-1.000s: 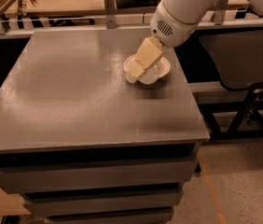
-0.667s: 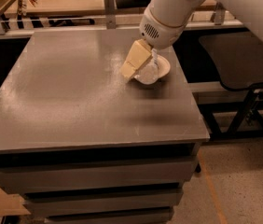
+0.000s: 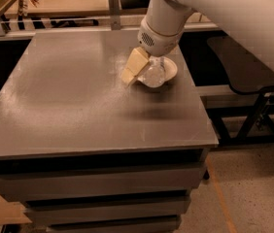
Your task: Pick blue plastic bottle from paper bowl and place on counter
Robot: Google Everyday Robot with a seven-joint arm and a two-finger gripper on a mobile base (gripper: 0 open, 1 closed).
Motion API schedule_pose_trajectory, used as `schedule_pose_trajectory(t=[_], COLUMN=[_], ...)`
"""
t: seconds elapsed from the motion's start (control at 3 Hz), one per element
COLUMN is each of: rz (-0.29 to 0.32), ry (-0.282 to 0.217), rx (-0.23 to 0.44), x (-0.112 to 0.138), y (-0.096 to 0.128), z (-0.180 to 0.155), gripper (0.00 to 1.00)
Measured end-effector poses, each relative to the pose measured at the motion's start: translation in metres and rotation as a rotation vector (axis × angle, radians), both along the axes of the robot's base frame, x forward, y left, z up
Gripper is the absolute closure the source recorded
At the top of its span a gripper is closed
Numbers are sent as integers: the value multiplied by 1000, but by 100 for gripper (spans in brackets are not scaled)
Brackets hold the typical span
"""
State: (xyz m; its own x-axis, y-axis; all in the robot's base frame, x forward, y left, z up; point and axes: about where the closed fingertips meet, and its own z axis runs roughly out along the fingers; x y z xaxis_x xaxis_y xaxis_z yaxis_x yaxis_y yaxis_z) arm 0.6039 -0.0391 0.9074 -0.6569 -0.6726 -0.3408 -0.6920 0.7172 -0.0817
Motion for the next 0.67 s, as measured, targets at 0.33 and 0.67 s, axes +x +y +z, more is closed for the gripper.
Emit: schedule_pose_trajectory(t=[0.33,0.67], rz=[-50,-90], ry=[4,-35], rx=[-8,-10], x=[15,23], y=[-1,-4], z=[-12,-15], gripper=[3,24])
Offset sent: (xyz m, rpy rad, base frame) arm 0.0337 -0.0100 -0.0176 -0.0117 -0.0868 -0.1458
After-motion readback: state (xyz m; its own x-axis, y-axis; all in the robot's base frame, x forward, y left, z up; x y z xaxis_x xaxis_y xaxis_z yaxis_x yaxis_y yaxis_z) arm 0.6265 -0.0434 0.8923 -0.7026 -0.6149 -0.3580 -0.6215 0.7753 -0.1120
